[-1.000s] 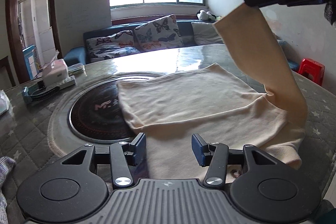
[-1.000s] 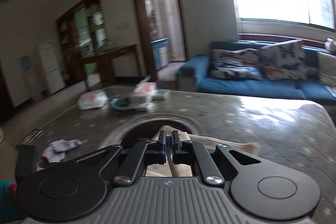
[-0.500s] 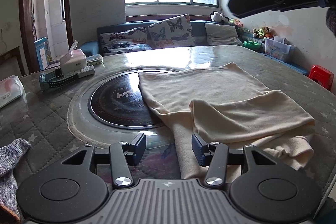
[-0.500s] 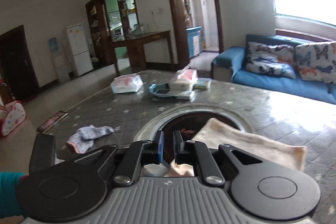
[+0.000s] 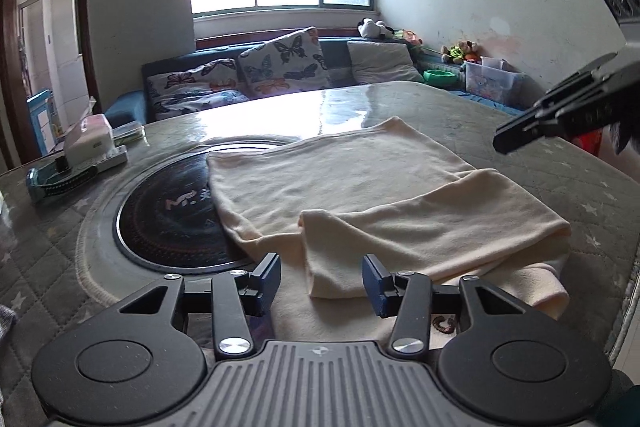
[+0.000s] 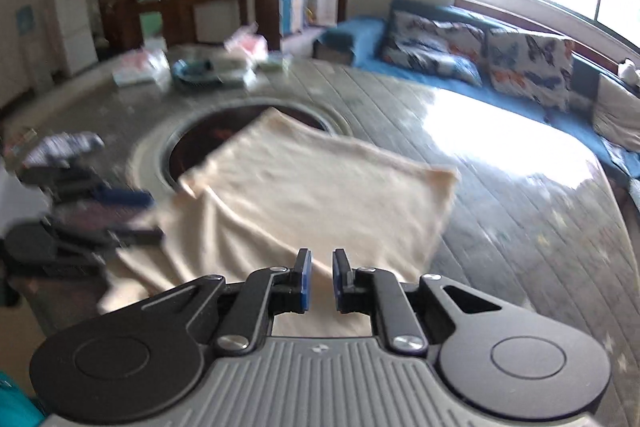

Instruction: Fold clothes

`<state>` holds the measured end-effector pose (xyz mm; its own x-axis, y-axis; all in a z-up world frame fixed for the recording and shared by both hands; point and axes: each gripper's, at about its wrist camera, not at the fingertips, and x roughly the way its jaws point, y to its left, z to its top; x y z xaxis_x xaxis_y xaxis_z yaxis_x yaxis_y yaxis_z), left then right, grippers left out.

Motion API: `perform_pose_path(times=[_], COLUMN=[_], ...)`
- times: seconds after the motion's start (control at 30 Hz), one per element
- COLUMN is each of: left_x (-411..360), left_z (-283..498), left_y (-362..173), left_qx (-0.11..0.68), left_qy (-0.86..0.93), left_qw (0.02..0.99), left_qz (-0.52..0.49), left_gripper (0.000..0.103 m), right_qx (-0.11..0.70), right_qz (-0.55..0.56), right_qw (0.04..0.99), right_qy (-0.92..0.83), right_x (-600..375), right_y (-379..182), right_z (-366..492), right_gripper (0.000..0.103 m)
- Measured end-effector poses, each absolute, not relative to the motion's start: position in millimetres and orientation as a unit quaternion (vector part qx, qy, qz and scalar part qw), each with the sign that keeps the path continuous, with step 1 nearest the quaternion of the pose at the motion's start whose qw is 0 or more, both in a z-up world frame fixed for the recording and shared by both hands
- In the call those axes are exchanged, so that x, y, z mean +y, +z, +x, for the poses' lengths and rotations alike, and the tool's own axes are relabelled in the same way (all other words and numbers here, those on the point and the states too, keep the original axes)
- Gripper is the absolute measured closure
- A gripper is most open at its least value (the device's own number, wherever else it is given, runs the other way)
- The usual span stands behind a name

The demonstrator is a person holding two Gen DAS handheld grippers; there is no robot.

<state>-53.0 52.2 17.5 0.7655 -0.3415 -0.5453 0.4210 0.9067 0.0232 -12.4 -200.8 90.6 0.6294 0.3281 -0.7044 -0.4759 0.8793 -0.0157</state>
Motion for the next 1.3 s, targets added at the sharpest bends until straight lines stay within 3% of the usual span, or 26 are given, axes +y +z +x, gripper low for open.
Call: perform_pose_path(times=[0.2, 0.3, 0.57, 0.73, 0.77, 0.83, 0.87, 1.0, 1.07, 1.1, 1.13, 1.3], left_x=[46.9, 52.8, 63.1, 59.8, 56.3, 47.5, 44.1, 37.0, 37.0, 38.4, 39.8, 49.8], left_z=[-50.6, -54.0, -62.0, -62.7, -60.6, -53.6, -49.6, -38.7, -37.5, -37.6, -38.4, -46.8], left_y=[13.9, 22.9, 23.9, 39.0, 42.2, 42.9, 40.1, 25.9, 19.3, 17.0, 16.0, 34.6], left_qx=[0.286, 0.295, 0.31, 0.291, 0.284, 0.278, 0.28, 0.298, 0.307, 0.312, 0.315, 0.33], left_qy=[-0.207, -0.21, -0.192, -0.202, -0.206, -0.204, -0.202, -0.202, -0.202, -0.204, -0.207, -0.209], left_qw=[0.932, 0.93, 0.928, 0.931, 0.932, 0.934, 0.934, 0.928, 0.925, 0.923, 0.922, 0.92], left_qz=[0.079, 0.057, 0.074, 0.083, 0.086, 0.093, 0.095, 0.096, 0.094, 0.093, 0.09, 0.044], left_gripper=[0.094, 0.101, 0.101, 0.097, 0.094, 0.076, 0.074, 0.074, 0.08, 0.091, 0.094, 0.097], right_qx=[0.378, 0.383, 0.384, 0.374, 0.373, 0.373, 0.374, 0.378, 0.384, 0.386, 0.388, 0.389], right_qz=[-0.094, -0.094, -0.092, -0.108, -0.113, -0.12, -0.12, -0.123, -0.126, -0.128, -0.131, -0.136], right_qw=[0.894, 0.893, 0.892, 0.889, 0.887, 0.883, 0.882, 0.876, 0.872, 0.87, 0.869, 0.866], right_qy=[0.221, 0.218, 0.219, 0.24, 0.246, 0.258, 0.261, 0.274, 0.278, 0.279, 0.279, 0.285], right_x=[-210.5, -209.1, -208.2, -204.6, -203.0, -200.6, -200.1, -198.6, -197.5, -197.3, -197.4, -198.7], right_y=[69.6, 56.8, 44.9, 57.3, 59.7, 61.6, 61.9, 58.6, 54.9, 52.9, 51.2, 50.4], right_z=[-8.2, 0.3, 9.5, -8.4, -12.7, -21.5, -24.4, -38.4, -46.1, -47.5, -48.9, -52.7], right_gripper=[0.092, 0.092, 0.092, 0.085, 0.085, 0.085, 0.085, 0.085, 0.085, 0.085, 0.085, 0.085])
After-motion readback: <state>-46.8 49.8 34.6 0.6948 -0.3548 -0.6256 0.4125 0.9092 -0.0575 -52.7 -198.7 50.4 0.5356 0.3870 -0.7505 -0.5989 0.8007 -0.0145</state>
